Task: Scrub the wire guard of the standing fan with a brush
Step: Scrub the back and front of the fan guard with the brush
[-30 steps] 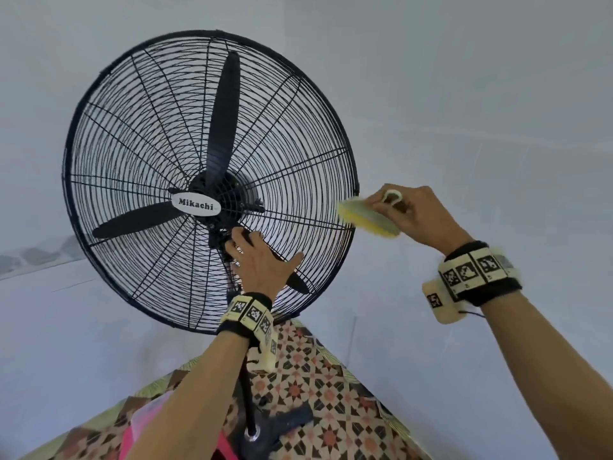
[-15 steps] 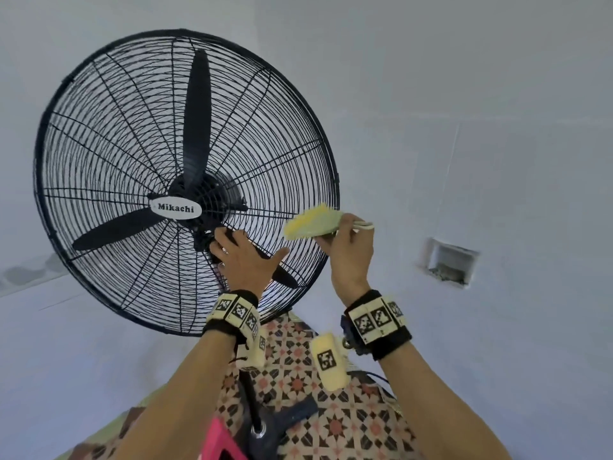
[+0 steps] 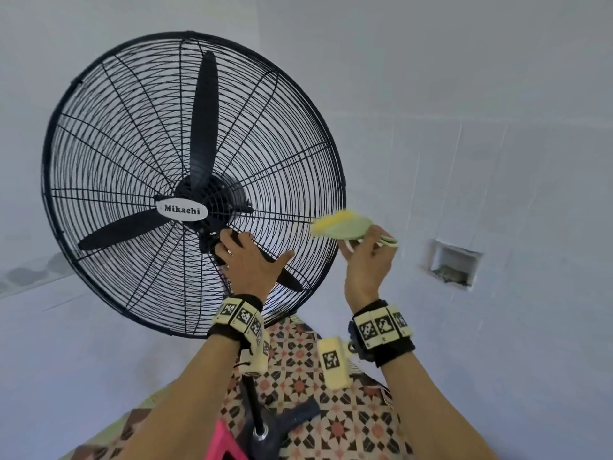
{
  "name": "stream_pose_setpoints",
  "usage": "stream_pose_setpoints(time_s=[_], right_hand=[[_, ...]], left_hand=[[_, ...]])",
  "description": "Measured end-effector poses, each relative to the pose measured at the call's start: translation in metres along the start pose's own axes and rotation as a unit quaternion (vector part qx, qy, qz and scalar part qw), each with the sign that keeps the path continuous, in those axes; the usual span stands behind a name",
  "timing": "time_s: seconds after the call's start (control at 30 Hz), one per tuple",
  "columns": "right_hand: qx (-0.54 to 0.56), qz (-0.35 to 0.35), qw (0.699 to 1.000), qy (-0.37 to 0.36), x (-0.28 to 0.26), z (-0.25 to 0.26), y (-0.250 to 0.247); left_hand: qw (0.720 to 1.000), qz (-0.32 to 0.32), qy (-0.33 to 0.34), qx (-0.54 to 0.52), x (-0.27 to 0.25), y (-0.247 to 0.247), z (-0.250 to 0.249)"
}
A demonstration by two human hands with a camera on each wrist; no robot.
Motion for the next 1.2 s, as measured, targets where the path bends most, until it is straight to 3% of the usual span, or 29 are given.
stream_pose_setpoints(time_s=[0.07,0.1,0.27,0.4,0.47,0.57,0.67,0.73,0.8,0.9,1.03,1.13,1.2], right_hand=[[0.014,-0.048,0.999,0.008,0.007,0.001,-0.002],[-0.001,-0.039,0.999,0.008,0.003,-0.001,0.001],[-0.095,0.144,0.985,-0.014,-0.040,-0.015,0.025],[-0.008,0.027,0.999,-0.037,-0.020,0.000,0.016],[-0.029,0.007,0.997,-0.066,-0.014,0.002,0.015],[-0.139,0.125,0.972,-0.143,-0.027,-0.003,0.026],[-0.197,0.264,0.906,-0.266,-0.050,0.005,0.041],[-0.221,0.324,0.868,-0.305,-0.060,0.012,0.064],[-0.292,0.368,0.805,-0.363,-0.069,0.018,0.099],[-0.361,0.445,0.663,-0.482,-0.095,0.016,0.155],[-0.411,0.497,0.453,-0.616,-0.132,-0.010,0.201],[-0.459,0.504,0.292,-0.671,-0.143,-0.041,0.200],[-0.481,0.511,0.217,-0.678,-0.148,-0.056,0.189]], left_hand=[[1.000,-0.001,-0.001,0.001,-0.001,-0.003,-0.001],[1.000,0.002,-0.005,0.000,0.000,-0.003,-0.001],[1.000,0.004,-0.006,-0.009,0.006,0.002,0.002],[1.000,0.009,0.002,0.018,0.003,-0.001,0.002],[0.999,0.019,-0.002,0.028,0.003,-0.004,0.001],[0.998,0.040,-0.006,0.043,0.004,-0.006,0.001],[0.999,0.027,0.019,0.026,0.005,-0.010,0.007],[1.000,-0.009,0.024,-0.013,0.010,-0.016,0.015],[0.995,-0.062,0.020,-0.072,0.014,-0.024,0.027],[0.991,-0.108,0.019,-0.078,0.017,-0.034,0.040],[0.996,-0.089,0.013,-0.007,0.022,-0.029,0.052],[0.996,-0.077,0.025,-0.022,0.027,-0.018,0.063],[0.997,-0.068,0.034,-0.027,0.032,-0.014,0.064]])
Point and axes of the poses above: each hand's wrist, its own x-axis towards the middle knuckle, its own y-axis out of the palm, z = x × y, the point moved 6 cm from there along x, towards the middle knuckle, and after that the axes turned 13 degrees about -z, right-handed, at the moved point
